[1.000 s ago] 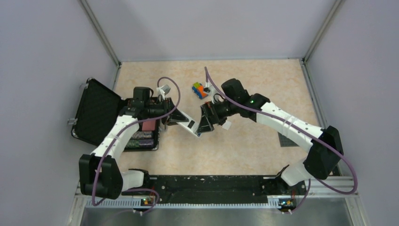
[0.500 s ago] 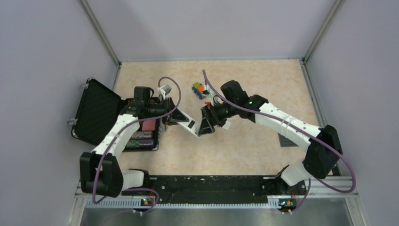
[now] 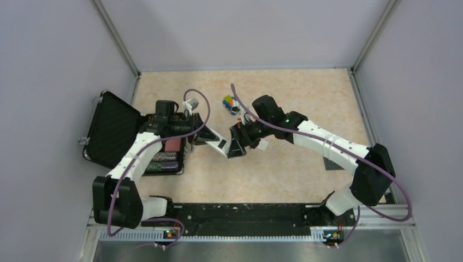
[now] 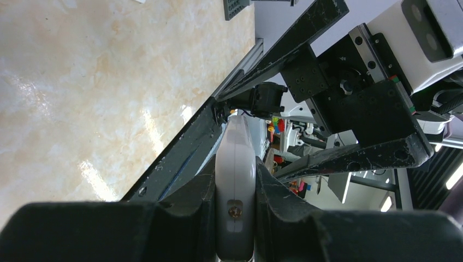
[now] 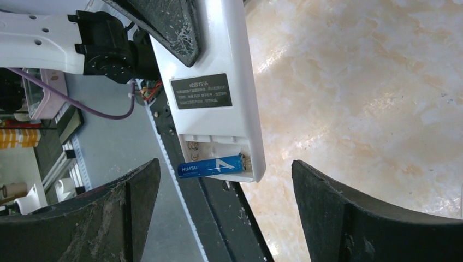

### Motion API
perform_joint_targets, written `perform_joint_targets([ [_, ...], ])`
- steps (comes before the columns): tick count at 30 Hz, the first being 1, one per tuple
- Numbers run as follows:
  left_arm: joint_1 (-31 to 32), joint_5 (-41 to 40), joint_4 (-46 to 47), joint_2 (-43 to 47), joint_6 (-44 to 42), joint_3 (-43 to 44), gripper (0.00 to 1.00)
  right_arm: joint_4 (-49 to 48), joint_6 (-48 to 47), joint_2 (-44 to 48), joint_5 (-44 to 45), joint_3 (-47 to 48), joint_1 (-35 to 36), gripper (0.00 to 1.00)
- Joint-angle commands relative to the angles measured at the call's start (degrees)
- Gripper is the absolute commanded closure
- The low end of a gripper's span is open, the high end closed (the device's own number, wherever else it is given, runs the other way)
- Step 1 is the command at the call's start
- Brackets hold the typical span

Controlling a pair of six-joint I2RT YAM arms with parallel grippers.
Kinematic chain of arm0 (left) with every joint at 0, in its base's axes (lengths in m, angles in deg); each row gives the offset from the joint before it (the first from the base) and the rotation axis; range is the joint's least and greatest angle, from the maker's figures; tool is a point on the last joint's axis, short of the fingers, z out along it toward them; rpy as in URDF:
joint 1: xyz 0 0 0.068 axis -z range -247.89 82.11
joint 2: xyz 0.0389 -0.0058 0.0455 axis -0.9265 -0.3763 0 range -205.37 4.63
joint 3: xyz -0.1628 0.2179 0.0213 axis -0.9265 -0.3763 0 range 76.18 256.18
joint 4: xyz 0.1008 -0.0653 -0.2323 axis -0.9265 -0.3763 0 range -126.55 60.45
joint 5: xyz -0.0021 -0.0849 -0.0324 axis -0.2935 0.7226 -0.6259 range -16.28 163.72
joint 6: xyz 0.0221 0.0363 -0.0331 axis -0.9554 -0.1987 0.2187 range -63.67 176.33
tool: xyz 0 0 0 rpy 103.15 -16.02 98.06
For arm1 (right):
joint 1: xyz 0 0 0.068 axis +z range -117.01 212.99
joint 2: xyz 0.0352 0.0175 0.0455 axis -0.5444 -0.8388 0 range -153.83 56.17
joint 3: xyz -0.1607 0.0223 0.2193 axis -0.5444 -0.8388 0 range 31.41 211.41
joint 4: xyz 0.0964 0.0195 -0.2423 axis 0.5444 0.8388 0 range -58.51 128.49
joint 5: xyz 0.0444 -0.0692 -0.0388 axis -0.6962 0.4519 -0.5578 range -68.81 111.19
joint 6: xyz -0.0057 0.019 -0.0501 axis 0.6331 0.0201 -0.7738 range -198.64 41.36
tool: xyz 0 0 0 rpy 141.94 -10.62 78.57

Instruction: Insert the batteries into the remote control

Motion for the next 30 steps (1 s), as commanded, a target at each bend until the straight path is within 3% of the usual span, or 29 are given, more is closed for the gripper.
perform_joint_targets([
  [1,0.2,1.6,2.3,-0.1,-0.1,1.7,1.0,-2.5,-0.7,-0.2,0.8,0.1,1.1,0.13],
  [16,0.2,1.5,2.3,-0.3,0.0,1.5,1.0,-2.6,-0.5,-0.6,0.1,0.5,1.2,0.3],
  [25,0.2,1.5,2.3,-0.1,-0.1,1.1,1.0,-3.7,1.1,-1.1,-0.6,0.8,1.3,0.5],
  [30,0.2,1.7,2.4,0.2,-0.1,1.0,1.0,-3.9,2.4,-1.7,-1.2,0.7,1.2,0.54],
])
